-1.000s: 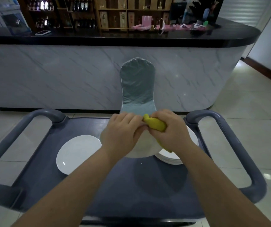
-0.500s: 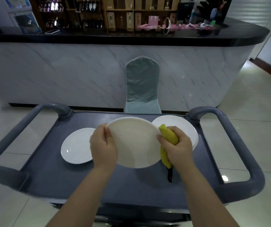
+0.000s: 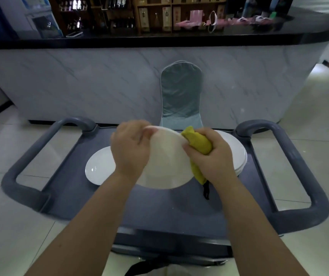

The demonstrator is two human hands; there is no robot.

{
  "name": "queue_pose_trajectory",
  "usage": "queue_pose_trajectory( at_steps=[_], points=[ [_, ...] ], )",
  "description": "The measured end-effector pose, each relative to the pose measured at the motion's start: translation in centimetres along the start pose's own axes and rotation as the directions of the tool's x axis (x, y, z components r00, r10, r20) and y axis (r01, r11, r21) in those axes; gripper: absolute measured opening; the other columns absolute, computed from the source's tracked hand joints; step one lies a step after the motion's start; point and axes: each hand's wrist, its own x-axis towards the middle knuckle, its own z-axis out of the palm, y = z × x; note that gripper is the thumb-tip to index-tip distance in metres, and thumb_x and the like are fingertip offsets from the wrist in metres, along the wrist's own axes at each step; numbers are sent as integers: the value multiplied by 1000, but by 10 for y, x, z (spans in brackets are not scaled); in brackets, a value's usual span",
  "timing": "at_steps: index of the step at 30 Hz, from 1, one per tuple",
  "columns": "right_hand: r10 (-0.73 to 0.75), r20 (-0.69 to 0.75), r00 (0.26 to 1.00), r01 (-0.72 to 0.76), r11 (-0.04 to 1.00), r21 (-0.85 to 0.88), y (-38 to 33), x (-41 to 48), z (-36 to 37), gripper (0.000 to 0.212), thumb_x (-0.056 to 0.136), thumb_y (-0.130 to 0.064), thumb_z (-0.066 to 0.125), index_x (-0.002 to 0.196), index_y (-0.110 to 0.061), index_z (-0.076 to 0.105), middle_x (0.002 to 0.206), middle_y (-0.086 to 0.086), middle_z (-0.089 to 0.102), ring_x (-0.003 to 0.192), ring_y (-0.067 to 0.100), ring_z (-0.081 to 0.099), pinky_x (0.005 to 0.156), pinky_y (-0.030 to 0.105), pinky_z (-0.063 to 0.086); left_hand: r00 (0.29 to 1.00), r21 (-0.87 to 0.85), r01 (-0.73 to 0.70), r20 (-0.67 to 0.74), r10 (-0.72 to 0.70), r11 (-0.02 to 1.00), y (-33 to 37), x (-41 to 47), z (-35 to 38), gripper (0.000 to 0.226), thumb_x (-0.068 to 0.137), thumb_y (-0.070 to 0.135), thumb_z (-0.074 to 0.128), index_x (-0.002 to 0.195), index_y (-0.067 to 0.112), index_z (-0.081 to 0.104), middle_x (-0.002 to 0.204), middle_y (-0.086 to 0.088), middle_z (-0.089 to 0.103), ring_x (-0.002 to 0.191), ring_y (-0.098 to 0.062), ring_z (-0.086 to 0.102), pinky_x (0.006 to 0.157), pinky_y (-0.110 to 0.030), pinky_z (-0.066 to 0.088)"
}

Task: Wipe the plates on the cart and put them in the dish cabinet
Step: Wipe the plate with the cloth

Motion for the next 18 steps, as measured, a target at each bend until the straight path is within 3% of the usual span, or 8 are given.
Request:
queue_pose_trajectory(
  at_steps=[2, 4, 6, 9, 11, 14, 16, 18],
  points=[
    [198, -8, 980, -196, 976, 94, 9, -1, -4, 27, 77, -18, 82, 88, -35, 64, 82, -15, 67, 77, -1, 61, 71, 19, 52, 834, -311, 502, -74, -547, 807, -1, -5, -2, 15, 93, 29, 58, 80, 27, 64, 73, 15, 62, 68, -1, 53, 67, -18, 43],
    [365, 15, 931, -363, 921, 143, 24, -8, -5, 24, 78, -14, 80, 84, -32, 64, 76, -15, 67, 70, -1, 61, 72, 31, 57, 629, -376, 706, -59, -776, 601, -7, -22, 1, 18, 98, 32, 53, 88, 21, 61, 78, 11, 60, 69, -4, 51, 64, -17, 43],
    [412, 44, 910, -415, 901, 128, 39, -17, -4, 19, 79, -16, 79, 84, -29, 67, 77, -11, 68, 72, 7, 62, 74, 40, 57, 602, -314, 758, -2, -799, 572, -16, -44, 7, 22, 101, 33, 46, 87, 23, 58, 80, 8, 59, 73, -9, 50, 69, -22, 43],
    [219, 4, 976, -219, 975, 36, 49, -27, -6, 11, 79, -24, 77, 84, -26, 67, 81, -11, 66, 79, 7, 60, 75, 31, 52, 544, -236, 835, 217, -810, 498, -34, -66, 12, 25, 104, 33, 39, 90, 29, 60, 92, 8, 61, 92, -16, 55, 87, -33, 46],
    [-70, -44, 997, 65, 992, -112, 51, -24, -11, 10, 78, -20, 74, 85, -18, 67, 84, -11, 63, 82, 4, 57, 77, 20, 46, 343, -218, 937, 422, -839, 274, -40, -65, 6, 27, 103, 41, 39, 115, 28, 58, 119, 4, 61, 120, -20, 52, 103, -42, 43],
    [-376, 20, 926, 364, 880, -305, 53, -15, -18, 15, 77, -9, 74, 91, -6, 70, 94, 2, 63, 84, 12, 58, 79, 21, 48, -5, -289, 914, 693, -721, -285, -35, -60, -12, 60, 95, 55, 47, 125, 3, 50, 129, -15, 58, 121, -33, 54, 96, -51, 50],
    [-484, 106, 869, 484, 782, -394, 54, -11, -19, 12, 81, -11, 72, 90, -3, 72, 96, 9, 65, 82, 24, 61, 75, 32, 52, -37, -321, 841, 770, -637, -436, -19, -56, -21, 63, 90, 51, 57, 118, -6, 54, 119, -24, 64, 109, -38, 64, 81, -52, 57],
    [-580, 172, 797, 587, 673, -451, 55, -10, -14, 15, 90, -17, 65, 86, -5, 72, 94, 11, 66, 77, 28, 59, 73, 32, 51, 28, -374, 833, 764, -644, -407, -11, -52, -22, 36, 93, 28, 61, 110, -4, 60, 102, -21, 71, 91, -32, 72, 66, -43, 61]
  ],
)
